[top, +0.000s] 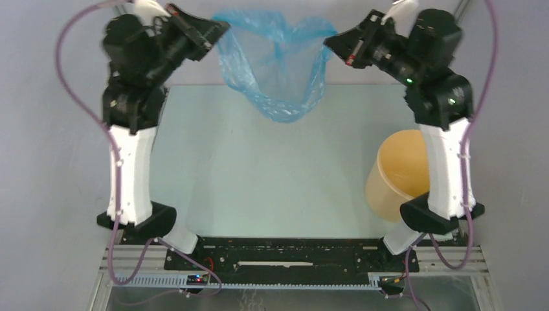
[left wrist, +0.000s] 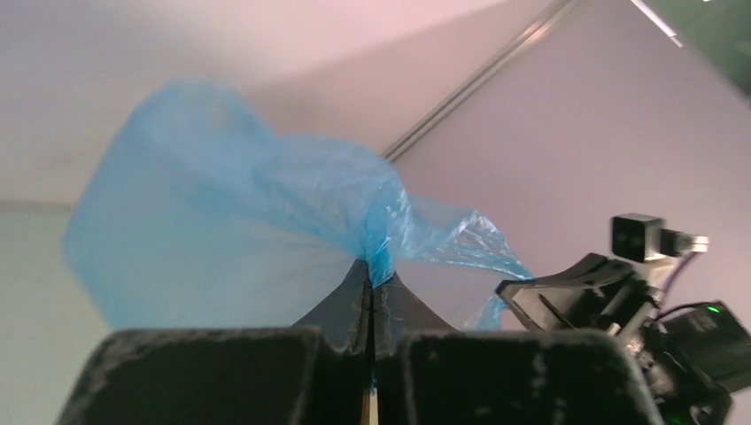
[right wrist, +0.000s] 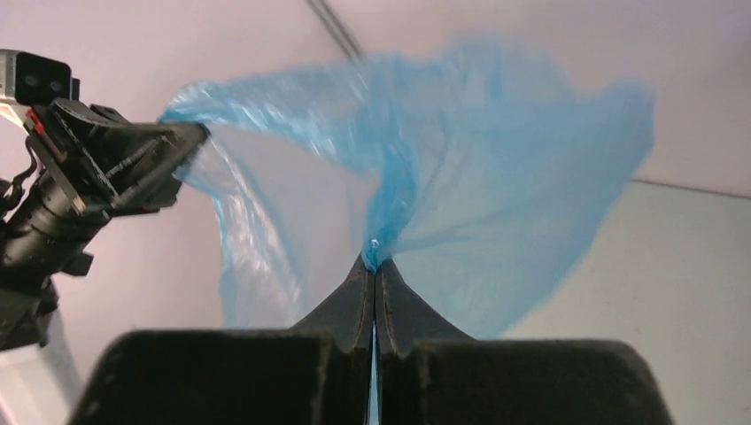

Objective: Put the trash bags into the trash bin

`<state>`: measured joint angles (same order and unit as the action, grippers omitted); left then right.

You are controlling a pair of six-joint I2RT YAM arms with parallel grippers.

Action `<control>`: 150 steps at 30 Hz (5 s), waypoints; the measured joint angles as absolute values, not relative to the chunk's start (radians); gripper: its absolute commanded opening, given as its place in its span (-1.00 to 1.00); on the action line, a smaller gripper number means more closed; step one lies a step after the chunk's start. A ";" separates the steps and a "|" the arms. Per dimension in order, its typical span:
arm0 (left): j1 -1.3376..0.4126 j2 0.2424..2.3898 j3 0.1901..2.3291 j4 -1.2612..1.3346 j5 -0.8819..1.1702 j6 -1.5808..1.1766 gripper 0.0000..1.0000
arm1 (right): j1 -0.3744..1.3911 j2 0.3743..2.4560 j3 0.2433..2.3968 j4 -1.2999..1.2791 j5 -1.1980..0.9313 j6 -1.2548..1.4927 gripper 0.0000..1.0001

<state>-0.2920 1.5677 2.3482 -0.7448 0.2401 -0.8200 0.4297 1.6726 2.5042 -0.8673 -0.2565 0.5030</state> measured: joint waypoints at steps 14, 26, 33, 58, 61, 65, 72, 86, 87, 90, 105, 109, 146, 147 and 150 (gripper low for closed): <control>-0.288 0.838 1.064 -0.568 0.120 -0.813 -1.00 | 0.443 1.132 1.285 -0.567 -0.295 0.544 -1.00; -0.289 0.724 0.740 -0.696 0.171 -0.853 -1.00 | 0.584 1.181 1.092 -0.735 -0.286 0.538 -1.00; -0.288 0.884 1.087 -0.749 0.164 -0.780 -1.00 | 0.556 1.182 1.243 -0.748 -0.296 0.553 -1.00; -0.253 1.011 1.352 -1.055 0.158 -0.505 -1.00 | 0.650 1.562 1.567 -1.094 -0.838 0.232 -1.00; -0.253 0.930 1.449 -0.974 0.178 -0.527 -1.00 | 0.600 1.427 1.574 -0.876 -1.010 0.364 -1.00; -0.250 0.902 1.509 -0.930 0.124 -0.588 -1.00 | 0.455 1.359 1.469 -0.508 -1.076 0.662 -1.00; -0.226 1.112 1.522 -0.899 0.138 -0.655 -1.00 | 0.258 1.604 1.505 -0.712 -0.884 0.649 -1.00; -0.226 0.836 1.380 -0.369 0.350 -0.662 -0.99 | 0.388 1.277 1.590 -0.877 -0.471 0.385 0.54; -0.226 0.834 1.377 -0.337 0.354 -0.660 -1.00 | 0.374 1.258 1.590 -0.890 -0.433 0.384 0.56; -0.226 0.825 1.332 -0.211 0.371 -0.653 -1.00 | 0.340 1.245 1.587 -0.958 -0.339 0.383 0.66; -0.241 0.810 1.162 -0.030 0.433 -0.597 -1.00 | 0.496 1.221 1.404 -0.685 -0.473 1.396 0.83; -0.261 0.804 1.135 -0.028 0.432 -0.565 -1.00 | 0.569 1.272 1.508 -0.781 -0.433 1.610 0.98; -0.417 0.746 1.021 -0.125 0.422 -0.355 -1.00 | 0.588 1.491 1.658 -1.100 -0.428 1.828 -0.38; -0.419 0.746 1.021 -0.131 0.422 -0.354 -0.99 | 0.584 1.494 1.658 -1.096 -0.421 1.828 -0.76; -0.423 0.739 1.021 -0.157 0.422 -0.346 -0.86 | 0.560 1.494 1.657 -1.066 -0.396 1.805 -1.00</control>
<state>-0.4229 0.7395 1.0210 -0.1566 0.4217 -0.3458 0.5602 1.4944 1.6573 -1.0657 -0.3958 1.8050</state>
